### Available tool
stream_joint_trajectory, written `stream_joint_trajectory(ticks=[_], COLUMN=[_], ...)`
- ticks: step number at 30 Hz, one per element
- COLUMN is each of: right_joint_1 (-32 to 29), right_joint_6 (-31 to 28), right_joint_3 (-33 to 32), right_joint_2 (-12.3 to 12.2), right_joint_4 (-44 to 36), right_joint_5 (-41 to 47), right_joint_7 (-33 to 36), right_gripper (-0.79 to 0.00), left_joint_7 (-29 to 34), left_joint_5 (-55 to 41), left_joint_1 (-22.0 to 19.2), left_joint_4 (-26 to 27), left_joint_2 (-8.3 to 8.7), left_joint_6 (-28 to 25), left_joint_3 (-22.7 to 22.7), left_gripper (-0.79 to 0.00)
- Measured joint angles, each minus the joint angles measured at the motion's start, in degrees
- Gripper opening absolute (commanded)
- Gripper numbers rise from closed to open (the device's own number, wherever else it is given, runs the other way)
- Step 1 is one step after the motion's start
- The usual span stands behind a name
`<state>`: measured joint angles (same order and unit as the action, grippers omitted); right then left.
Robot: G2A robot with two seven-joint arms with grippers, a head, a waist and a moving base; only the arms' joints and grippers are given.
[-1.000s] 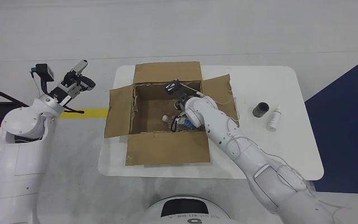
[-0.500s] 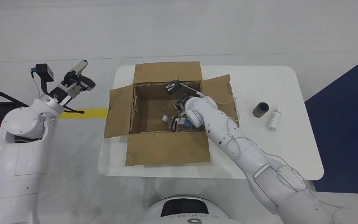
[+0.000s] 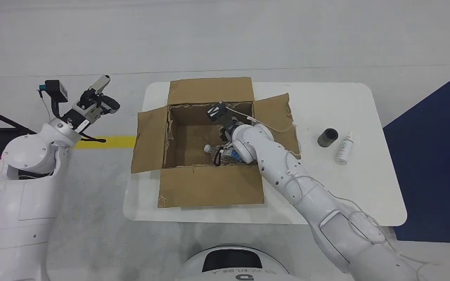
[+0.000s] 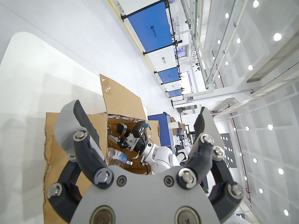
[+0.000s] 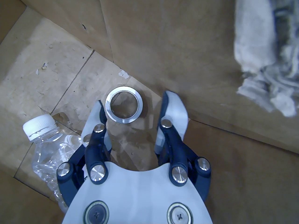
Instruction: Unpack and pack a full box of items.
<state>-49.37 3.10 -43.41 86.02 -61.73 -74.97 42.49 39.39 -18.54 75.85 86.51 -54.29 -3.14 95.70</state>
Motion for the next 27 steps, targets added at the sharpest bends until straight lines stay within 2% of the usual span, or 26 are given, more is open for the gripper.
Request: stream_joint_trajectory(ticks=[4, 7, 8, 20, 27], right_joint_1=[-0.9, -0.9, -0.8, 2.0, 2.9], right_joint_6=[-0.3, -0.8, -1.1, -1.8, -2.8], right_joint_3=[-0.7, -1.0, -1.2, -2.1, -1.0], right_joint_2=[-0.3, -0.3, -0.2, 1.2, 2.1], right_joint_4=[-1.8, -2.1, -1.9, 2.7, 4.6], right_joint_5=[-1.5, -1.9, -1.7, 2.5, 2.7], right_joint_7=[1.2, 2.4, 2.6, 5.1, 5.1], right_gripper=[-0.015, -0.252, -0.397, -0.529, -0.545], left_joint_7=[0.0, 0.0, 0.0, 0.0, 0.0], left_joint_5=[0.0, 0.0, 0.0, 0.0, 0.0], left_joint_1=[0.0, 0.0, 0.0, 0.0, 0.0], left_joint_4=[0.0, 0.0, 0.0, 0.0, 0.0], left_joint_2=[0.00, 0.00, 0.00, 0.00, 0.00], left_joint_6=[0.0, 0.0, 0.0, 0.0, 0.0], left_joint_3=[0.0, 0.0, 0.0, 0.0, 0.0], left_gripper=[0.000, 0.000, 0.000, 0.000, 0.000])
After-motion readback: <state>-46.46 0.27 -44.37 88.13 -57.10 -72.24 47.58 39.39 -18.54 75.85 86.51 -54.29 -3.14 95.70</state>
